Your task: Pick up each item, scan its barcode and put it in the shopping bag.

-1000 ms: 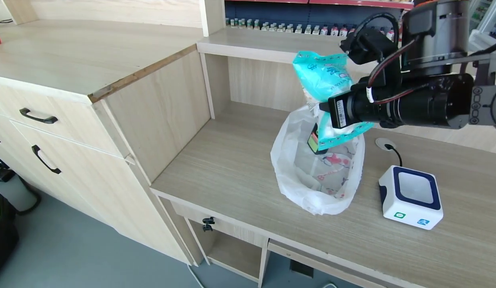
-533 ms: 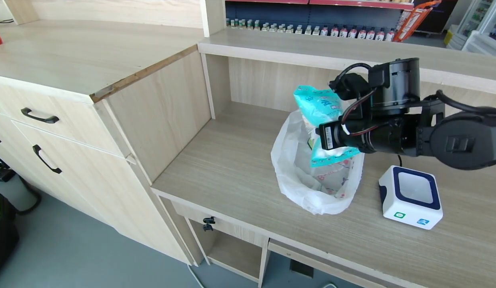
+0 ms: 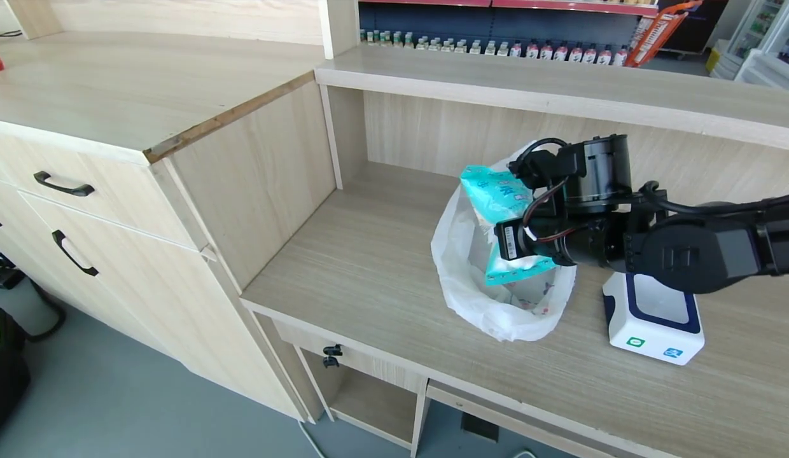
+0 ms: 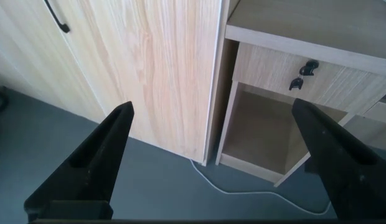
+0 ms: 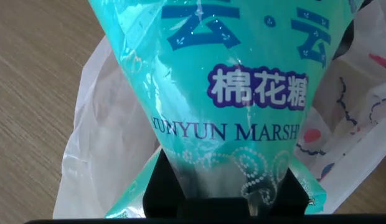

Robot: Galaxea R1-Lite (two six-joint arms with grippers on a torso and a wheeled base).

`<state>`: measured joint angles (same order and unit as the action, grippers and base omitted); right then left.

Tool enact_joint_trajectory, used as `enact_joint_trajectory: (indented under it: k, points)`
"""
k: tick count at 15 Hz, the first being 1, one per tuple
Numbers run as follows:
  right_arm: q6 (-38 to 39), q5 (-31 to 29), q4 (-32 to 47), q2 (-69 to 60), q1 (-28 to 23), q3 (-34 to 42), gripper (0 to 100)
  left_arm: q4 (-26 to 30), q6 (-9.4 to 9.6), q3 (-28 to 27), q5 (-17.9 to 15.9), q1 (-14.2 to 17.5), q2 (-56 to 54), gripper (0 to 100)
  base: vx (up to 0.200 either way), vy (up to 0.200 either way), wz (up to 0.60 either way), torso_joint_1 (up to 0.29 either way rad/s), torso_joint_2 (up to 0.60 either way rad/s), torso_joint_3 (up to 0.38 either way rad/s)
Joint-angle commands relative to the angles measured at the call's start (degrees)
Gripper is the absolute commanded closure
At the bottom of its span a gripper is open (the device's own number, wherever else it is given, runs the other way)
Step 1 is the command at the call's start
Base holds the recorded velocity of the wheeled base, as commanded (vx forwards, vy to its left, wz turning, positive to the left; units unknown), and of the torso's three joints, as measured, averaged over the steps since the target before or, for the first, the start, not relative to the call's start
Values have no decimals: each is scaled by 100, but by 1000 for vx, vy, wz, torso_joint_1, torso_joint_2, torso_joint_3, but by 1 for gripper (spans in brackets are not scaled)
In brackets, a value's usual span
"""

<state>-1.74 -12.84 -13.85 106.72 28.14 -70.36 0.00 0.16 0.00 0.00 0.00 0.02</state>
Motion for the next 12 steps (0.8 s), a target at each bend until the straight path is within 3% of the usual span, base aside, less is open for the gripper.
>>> enact_joint_trajectory:
  k: [1, 3, 10, 11, 12]
  points:
    - [-1, 0, -127, 130, -1, 119, 100, 0, 2, 0, 0, 0, -2, 0, 0, 0, 0, 0, 0, 0]
    - [25, 0, -452, 236, -19, 313, 100, 0, 2, 0, 0, 0, -2, 0, 0, 0, 0, 0, 0, 0]
    - [51, 0, -478, 359, -10, 295, 100, 0, 2, 0, 0, 0, -2, 0, 0, 0, 0, 0, 0, 0]
    - [51, 0, -478, 367, -10, 295, 0, 0, 2, 0, 0, 0, -2, 0, 0, 0, 0, 0, 0, 0]
    - [60, 0, -461, 376, -19, 269, 0, 0, 2, 0, 0, 0, -2, 0, 0, 0, 0, 0, 0, 0]
